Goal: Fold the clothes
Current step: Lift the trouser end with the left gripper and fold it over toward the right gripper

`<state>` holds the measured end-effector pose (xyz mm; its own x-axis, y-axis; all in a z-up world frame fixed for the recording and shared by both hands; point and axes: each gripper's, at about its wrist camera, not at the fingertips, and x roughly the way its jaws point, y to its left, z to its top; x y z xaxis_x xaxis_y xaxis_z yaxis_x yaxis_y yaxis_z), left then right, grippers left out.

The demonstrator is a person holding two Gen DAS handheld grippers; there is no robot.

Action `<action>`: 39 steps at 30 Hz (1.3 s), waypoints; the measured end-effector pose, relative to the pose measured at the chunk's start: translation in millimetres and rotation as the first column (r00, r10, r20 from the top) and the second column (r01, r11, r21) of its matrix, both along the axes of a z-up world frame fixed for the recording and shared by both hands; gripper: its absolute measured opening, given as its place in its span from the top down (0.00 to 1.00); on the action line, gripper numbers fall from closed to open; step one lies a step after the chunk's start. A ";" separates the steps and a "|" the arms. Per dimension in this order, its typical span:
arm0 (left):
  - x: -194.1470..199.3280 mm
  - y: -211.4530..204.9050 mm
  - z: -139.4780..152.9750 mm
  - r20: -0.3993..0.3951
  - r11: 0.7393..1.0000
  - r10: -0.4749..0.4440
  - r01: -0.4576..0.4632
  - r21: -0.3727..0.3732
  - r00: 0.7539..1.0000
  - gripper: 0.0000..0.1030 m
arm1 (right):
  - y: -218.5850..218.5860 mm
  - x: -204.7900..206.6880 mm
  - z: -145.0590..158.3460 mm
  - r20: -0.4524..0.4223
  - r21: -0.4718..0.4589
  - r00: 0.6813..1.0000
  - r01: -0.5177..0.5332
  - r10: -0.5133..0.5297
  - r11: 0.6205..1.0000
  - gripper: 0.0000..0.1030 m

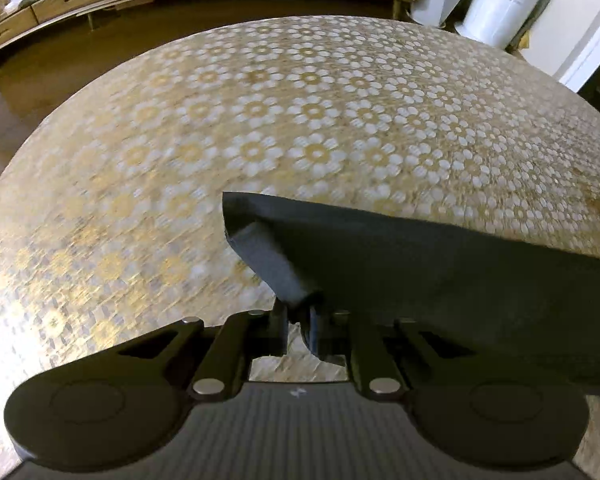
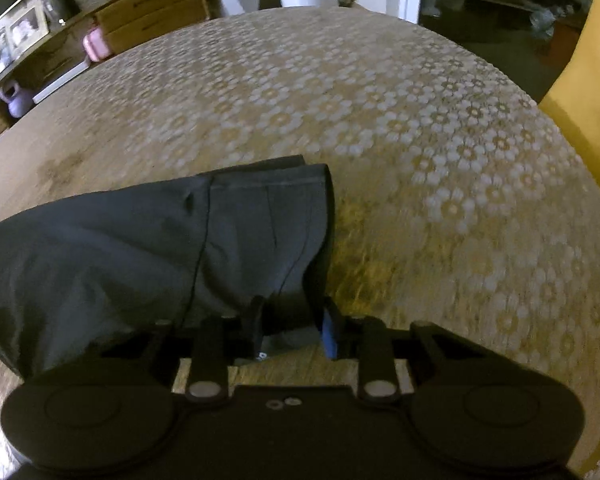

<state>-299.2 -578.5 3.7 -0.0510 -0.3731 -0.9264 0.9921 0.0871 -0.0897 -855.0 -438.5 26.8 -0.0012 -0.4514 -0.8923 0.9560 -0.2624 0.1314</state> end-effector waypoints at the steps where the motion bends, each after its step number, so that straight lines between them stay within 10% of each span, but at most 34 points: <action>1: 5.8 7.5 2.3 -0.003 1.000 0.001 -0.001 -0.001 1.000 0.92 | 6.2 2.8 1.9 0.004 0.003 1.000 -0.007 0.007 1.000 0.00; 9: 41.0 75.4 -10.9 -0.020 0.999 -0.004 0.005 0.050 1.000 0.92 | 51.7 33.0 -1.2 0.008 0.046 0.998 -0.068 0.067 0.997 0.00; 22: 29.0 107.4 31.0 -0.032 0.976 -0.146 0.139 -0.170 0.989 0.91 | 73.5 97.6 37.6 -0.182 -0.050 0.959 -0.230 0.218 0.972 0.00; 31: -49.3 105.6 76.5 0.005 0.935 -0.279 0.272 -0.228 0.960 0.92 | 62.4 105.8 11.6 -0.173 -0.016 0.949 -0.271 0.265 0.962 0.00; 39: -172.7 102.6 82.3 0.021 0.833 -0.493 0.479 -0.279 0.870 0.92 | 61.6 98.3 -14.6 -0.101 -0.004 0.957 -0.274 0.272 0.962 0.00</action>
